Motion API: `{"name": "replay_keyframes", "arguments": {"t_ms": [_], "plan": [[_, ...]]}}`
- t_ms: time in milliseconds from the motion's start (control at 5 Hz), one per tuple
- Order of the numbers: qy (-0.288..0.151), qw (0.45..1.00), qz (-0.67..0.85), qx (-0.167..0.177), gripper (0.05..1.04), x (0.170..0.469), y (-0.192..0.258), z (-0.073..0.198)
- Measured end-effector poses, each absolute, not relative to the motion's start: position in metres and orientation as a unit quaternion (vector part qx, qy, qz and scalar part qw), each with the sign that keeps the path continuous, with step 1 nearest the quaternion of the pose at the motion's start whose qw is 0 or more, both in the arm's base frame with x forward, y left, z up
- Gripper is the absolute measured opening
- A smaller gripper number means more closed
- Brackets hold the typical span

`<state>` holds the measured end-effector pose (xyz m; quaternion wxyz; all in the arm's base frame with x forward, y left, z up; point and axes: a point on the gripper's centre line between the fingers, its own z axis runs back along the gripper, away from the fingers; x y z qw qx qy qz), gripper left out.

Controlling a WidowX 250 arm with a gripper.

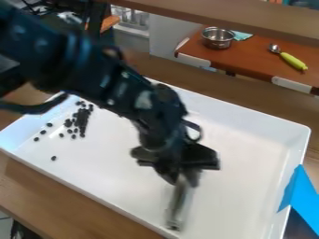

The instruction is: Sweep into pile

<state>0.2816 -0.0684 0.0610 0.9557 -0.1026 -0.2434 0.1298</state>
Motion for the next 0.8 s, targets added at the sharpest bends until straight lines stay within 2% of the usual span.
{"name": "replay_keyframes", "arguments": {"t_ms": [400,800], "plan": [[-0.261,0.954,0.117,-0.088,0.329,0.272,-0.003,0.060],[-0.282,0.953,0.098,-0.056,0.329,0.263,0.052,0.060]]}}
